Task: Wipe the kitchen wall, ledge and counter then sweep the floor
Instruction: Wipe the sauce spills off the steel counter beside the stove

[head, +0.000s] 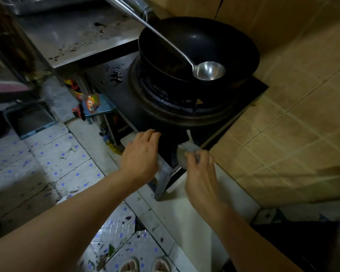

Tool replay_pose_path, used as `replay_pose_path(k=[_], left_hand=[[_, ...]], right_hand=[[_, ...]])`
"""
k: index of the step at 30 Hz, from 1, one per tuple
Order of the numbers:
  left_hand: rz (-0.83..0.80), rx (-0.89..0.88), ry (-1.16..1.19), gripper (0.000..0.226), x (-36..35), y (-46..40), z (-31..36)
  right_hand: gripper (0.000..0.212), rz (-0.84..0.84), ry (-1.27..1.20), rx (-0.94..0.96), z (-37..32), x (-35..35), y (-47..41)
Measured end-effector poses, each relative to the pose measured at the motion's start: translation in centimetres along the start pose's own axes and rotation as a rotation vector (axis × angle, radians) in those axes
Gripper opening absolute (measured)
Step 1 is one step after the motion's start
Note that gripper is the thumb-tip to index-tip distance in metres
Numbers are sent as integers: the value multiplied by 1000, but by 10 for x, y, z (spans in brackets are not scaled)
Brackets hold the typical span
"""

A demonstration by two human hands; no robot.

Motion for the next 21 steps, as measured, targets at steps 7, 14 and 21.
replay_pose_path(k=[7,14,21], left_hand=[[1,-61,-32,70,-9,-17,23],[-11,-83,-81,66,-15,-25,22],[-68,-91,-87,64,-15,-12,12]], right_hand=[[45,55,-213,-291,72,16,-66],[60,-174,-310,-523,92,-1,-103],[60,-204,-313,-566,60,-3,-74]])
Point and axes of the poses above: each hand's wrist, its own y-axis away from the middle knuckle, its own x-axis out of the back of the hand, z = x × y, the point moved 4 cm from there along -y, towards the middle knuckle, and after that the axes turned 8 degrees about z, right-handed, at the moved point
